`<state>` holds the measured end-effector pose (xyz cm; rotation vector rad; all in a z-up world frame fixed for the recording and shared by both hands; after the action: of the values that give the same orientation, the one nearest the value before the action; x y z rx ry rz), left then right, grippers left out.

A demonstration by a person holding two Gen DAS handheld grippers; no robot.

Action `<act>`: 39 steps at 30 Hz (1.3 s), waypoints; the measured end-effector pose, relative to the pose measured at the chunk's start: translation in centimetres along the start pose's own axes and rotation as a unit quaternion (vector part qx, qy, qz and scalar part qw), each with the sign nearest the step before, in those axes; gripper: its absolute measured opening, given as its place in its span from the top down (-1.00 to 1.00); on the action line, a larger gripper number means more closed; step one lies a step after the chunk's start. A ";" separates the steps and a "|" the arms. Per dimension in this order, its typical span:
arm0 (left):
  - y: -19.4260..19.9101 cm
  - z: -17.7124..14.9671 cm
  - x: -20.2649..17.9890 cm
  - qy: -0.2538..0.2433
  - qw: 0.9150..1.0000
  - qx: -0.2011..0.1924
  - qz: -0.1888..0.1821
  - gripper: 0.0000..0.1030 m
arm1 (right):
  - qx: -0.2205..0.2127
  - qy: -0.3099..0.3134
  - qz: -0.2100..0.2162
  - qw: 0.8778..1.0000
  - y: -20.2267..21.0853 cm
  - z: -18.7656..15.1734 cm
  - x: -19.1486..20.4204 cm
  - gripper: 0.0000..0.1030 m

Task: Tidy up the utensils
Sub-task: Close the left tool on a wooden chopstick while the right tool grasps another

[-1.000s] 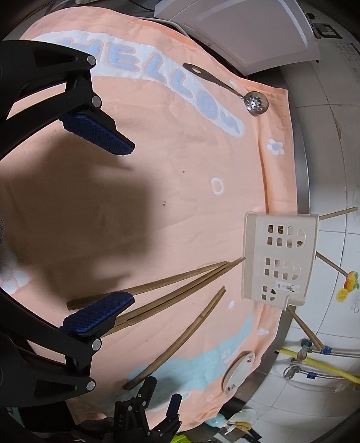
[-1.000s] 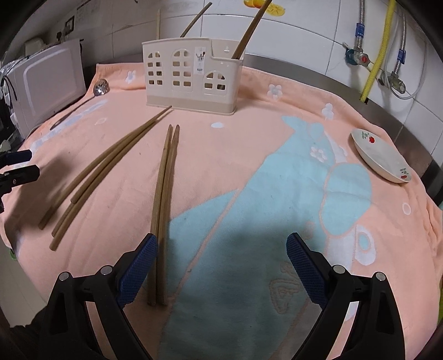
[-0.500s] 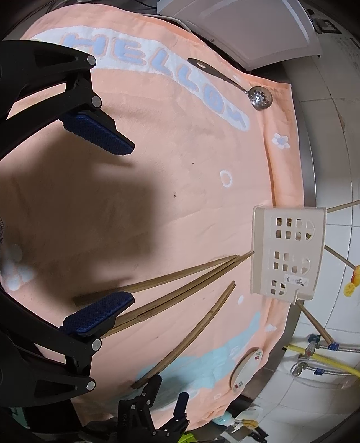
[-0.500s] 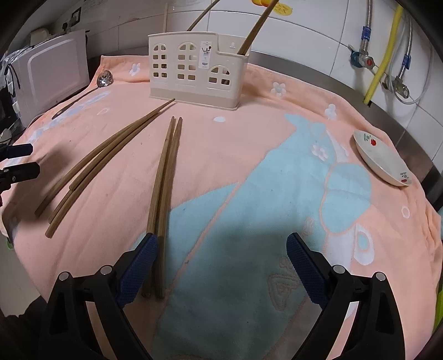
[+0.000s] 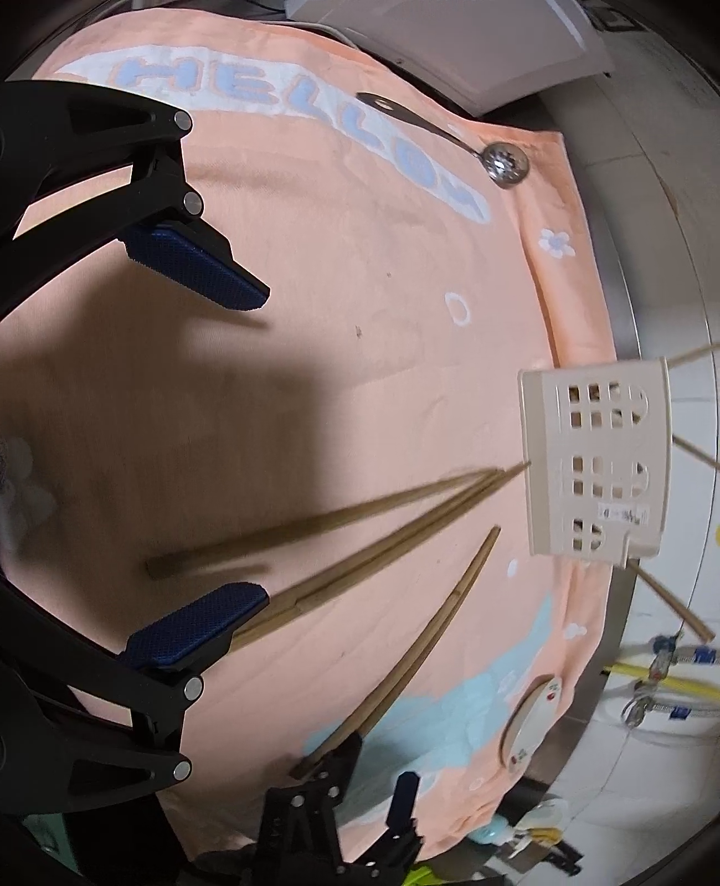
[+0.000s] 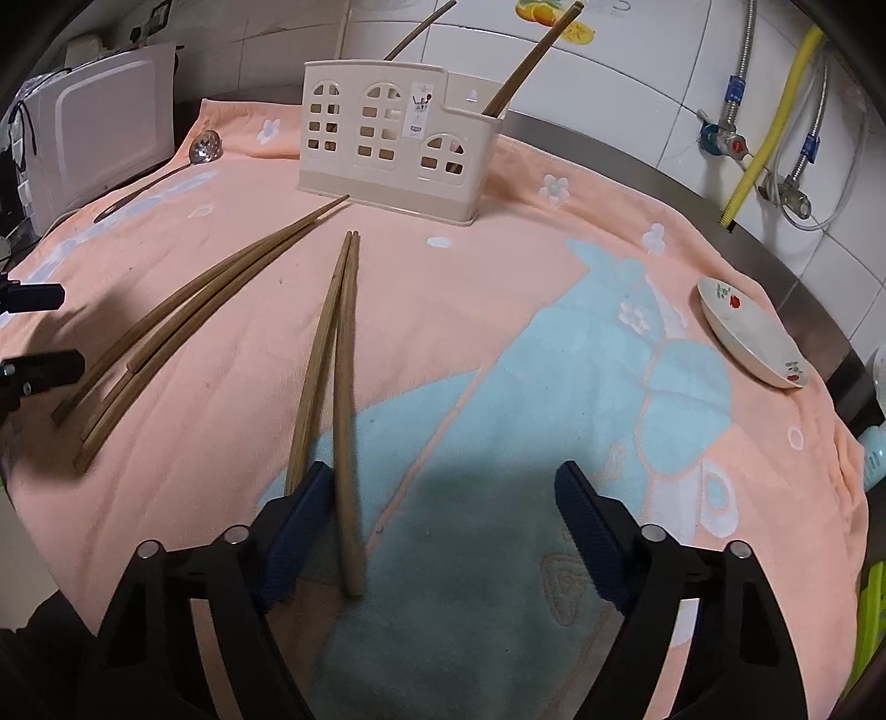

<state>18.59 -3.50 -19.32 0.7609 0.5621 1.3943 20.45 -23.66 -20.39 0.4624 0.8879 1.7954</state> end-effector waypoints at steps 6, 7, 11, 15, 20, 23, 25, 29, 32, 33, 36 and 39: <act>0.0 0.5 -2.0 -0.020 1.000 -0.011 -0.015 -0.44 | -0.009 -0.009 0.011 1.000 0.3 0.0 0.6 -0.07; -0.1 0.5 -2.1 -0.019 1.000 -0.010 -0.016 -0.32 | -0.010 -0.010 0.016 1.000 0.4 0.1 0.8 0.01; -0.6 0.4 -2.3 -0.010 1.000 -0.002 -0.028 0.11 | -0.013 -0.005 0.029 0.999 0.5 0.1 1.5 0.16; -0.8 0.3 -2.2 -0.005 1.000 -0.001 -0.028 0.40 | -0.016 -0.008 0.043 0.999 0.5 0.1 1.9 0.36; -0.9 0.5 -1.8 -0.010 1.000 -0.005 -0.010 0.54 | -0.015 -0.014 0.057 0.998 0.3 0.0 2.2 0.54; -1.0 0.6 -1.6 -0.007 1.000 -0.005 -0.010 0.59 | -0.015 -0.012 0.060 0.998 0.3 -0.1 2.5 0.66; -1.0 0.5 -1.8 -0.004 1.000 -0.004 -0.018 0.61 | -0.014 -0.011 0.063 0.998 0.2 -0.3 2.8 0.71; -1.0 0.4 -2.3 -0.002 1.000 -0.005 -0.031 0.61 | -0.015 -0.013 0.066 0.998 0.1 -0.3 2.8 0.72; -1.1 0.5 -2.5 -0.004 0.999 -0.007 -0.036 0.61 | -0.017 -0.015 0.067 0.998 0.1 -0.3 2.8 0.72; -1.2 0.6 -2.5 -0.009 0.999 -0.009 -0.035 0.61 | -0.018 -0.016 0.067 0.997 0.0 -0.3 2.8 0.73; -1.5 0.9 -2.5 -0.010 0.999 -0.011 -0.036 0.61 | -0.020 -0.018 0.067 0.997 0.0 -0.2 2.9 0.81; -1.6 1.0 -2.4 -0.012 0.999 -0.010 -0.034 0.70 | -0.021 -0.018 0.069 0.997 0.1 -0.2 3.2 0.84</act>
<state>20.12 -6.07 -20.04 0.7347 0.5496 1.3241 19.05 -20.83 -20.72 0.5386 0.8082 1.9209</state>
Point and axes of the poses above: each gripper's, at about its wrist camera, not at the fingertips, and y roughly against the way its jaws point, x to its left, z to its top, the point moved 10 cm from there along -y, roughly the way its jaws point, and after that the axes turned 6 degrees about z, right-handed, at the moved point
